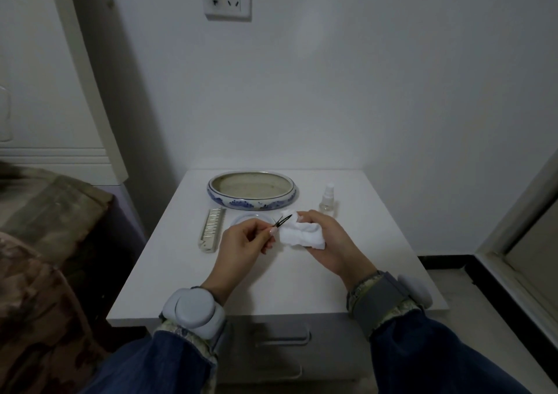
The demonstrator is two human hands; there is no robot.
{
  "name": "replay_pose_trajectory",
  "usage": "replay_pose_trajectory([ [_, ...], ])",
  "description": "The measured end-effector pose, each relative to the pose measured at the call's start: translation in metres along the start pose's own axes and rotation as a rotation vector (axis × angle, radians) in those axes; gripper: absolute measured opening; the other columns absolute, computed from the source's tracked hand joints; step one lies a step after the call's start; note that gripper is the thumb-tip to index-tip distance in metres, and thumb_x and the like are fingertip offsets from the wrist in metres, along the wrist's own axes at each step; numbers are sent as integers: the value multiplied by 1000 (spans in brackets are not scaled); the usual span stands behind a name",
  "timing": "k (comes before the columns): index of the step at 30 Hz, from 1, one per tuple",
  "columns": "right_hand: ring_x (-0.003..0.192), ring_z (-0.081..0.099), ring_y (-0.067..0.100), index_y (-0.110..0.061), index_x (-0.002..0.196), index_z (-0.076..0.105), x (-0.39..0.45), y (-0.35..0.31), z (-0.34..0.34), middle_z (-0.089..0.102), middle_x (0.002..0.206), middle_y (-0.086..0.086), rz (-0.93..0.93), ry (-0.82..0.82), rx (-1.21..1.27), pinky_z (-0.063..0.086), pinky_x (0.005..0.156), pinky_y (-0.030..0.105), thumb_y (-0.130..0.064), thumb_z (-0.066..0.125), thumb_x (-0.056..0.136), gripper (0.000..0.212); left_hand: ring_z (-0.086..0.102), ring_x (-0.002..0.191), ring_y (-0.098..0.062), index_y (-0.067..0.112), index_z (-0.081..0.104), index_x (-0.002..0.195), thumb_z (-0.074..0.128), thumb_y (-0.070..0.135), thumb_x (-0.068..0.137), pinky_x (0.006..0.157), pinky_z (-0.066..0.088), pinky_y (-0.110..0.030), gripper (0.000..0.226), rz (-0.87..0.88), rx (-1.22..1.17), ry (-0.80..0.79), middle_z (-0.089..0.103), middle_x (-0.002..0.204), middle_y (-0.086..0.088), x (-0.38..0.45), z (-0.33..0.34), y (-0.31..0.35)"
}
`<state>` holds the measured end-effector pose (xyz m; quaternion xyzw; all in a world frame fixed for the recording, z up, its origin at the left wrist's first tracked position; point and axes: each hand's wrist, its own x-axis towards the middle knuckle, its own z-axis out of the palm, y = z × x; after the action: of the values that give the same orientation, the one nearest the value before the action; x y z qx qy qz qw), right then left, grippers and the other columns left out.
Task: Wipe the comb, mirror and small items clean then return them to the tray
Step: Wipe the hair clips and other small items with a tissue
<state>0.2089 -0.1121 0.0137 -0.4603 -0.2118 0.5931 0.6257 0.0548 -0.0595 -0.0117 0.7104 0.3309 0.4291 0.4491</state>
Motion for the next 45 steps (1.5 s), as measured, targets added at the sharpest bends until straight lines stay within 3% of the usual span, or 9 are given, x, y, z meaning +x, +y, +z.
replay_pose_trajectory([
  [5, 65, 61, 9, -7, 63, 60, 6, 1, -5, 65, 67, -4, -167, -181, -95, 50, 64, 19, -47, 87, 37, 54, 53, 52, -1, 18, 64, 67, 62, 6, 87, 54, 42, -14, 23, -9, -15, 4, 61, 55, 8, 0, 0, 0],
  [8, 68, 54, 19, -6, 65, 54, 13, 1, -13, 57, 68, 6, -150, -106, 16, 46, 58, 23, -24, 74, 66, 26, 54, 53, -4, 16, 65, 68, 63, 7, 87, 55, 43, -16, 21, -16, -20, 0, 61, 55, 8, 1, -1, -2],
  [11, 70, 60, 8, -2, 83, 55, 7, -3, -10, 64, 75, 3, -335, -49, -159, 49, 61, 17, 9, 53, 83, 11, 54, 52, -3, 17, 65, 68, 62, 6, 87, 54, 44, -15, 22, -32, -31, 2, 62, 54, 8, 0, 0, -1],
  [15, 78, 60, 8, -17, 86, 69, 3, 3, -3, 66, 83, 3, -567, 120, -450, 48, 73, 24, -4, 58, 87, 18, 53, 51, -1, 15, 65, 70, 61, 4, 87, 53, 44, -14, 21, -67, -97, 5, 62, 54, 8, 0, 0, 4],
  [20, 68, 53, -4, -9, 96, 72, 5, 15, 1, 54, 73, -15, -956, 151, -842, 38, 67, 7, 3, 64, 81, 21, 50, 47, -2, 9, 63, 66, 60, 4, 87, 51, 42, -12, 22, -103, -178, 23, 59, 52, 6, -1, -1, 10],
  [29, 68, 48, 9, -9, 94, 73, 9, 21, -2, 54, 70, 2, -1140, 136, -1048, 43, 64, 19, -16, 60, 79, 21, 51, 53, -3, 7, 65, 70, 59, 5, 88, 53, 43, -15, 19, -158, -252, -46, 61, 54, 5, -3, -2, 11],
  [35, 71, 46, 11, -2, 91, 72, 16, 23, -5, 57, 70, 9, -1207, 347, -1186, 43, 66, 21, 1, 63, 74, 20, 52, 52, -3, 6, 68, 73, 60, 6, 88, 52, 43, -14, 16, -200, -251, -69, 62, 56, 4, -4, -1, 12],
  [40, 75, 52, 6, -4, 96, 72, 10, 17, -3, 57, 80, -1, -1126, 310, -997, 40, 73, 5, 3, 64, 77, 22, 52, 52, -2, 6, 67, 74, 59, 6, 88, 52, 43, -14, 16, -207, -265, -69, 62, 57, 4, -4, -2, 13],
  [45, 74, 53, 4, -7, 97, 72, 9, 19, -1, 53, 78, -14, -1099, 222, -964, 41, 72, 6, -3, 63, 77, 22, 51, 51, -2, 7, 67, 73, 58, 6, 89, 51, 43, -13, 19, -205, -266, -64, 61, 58, 3, -4, -3, 14],
])
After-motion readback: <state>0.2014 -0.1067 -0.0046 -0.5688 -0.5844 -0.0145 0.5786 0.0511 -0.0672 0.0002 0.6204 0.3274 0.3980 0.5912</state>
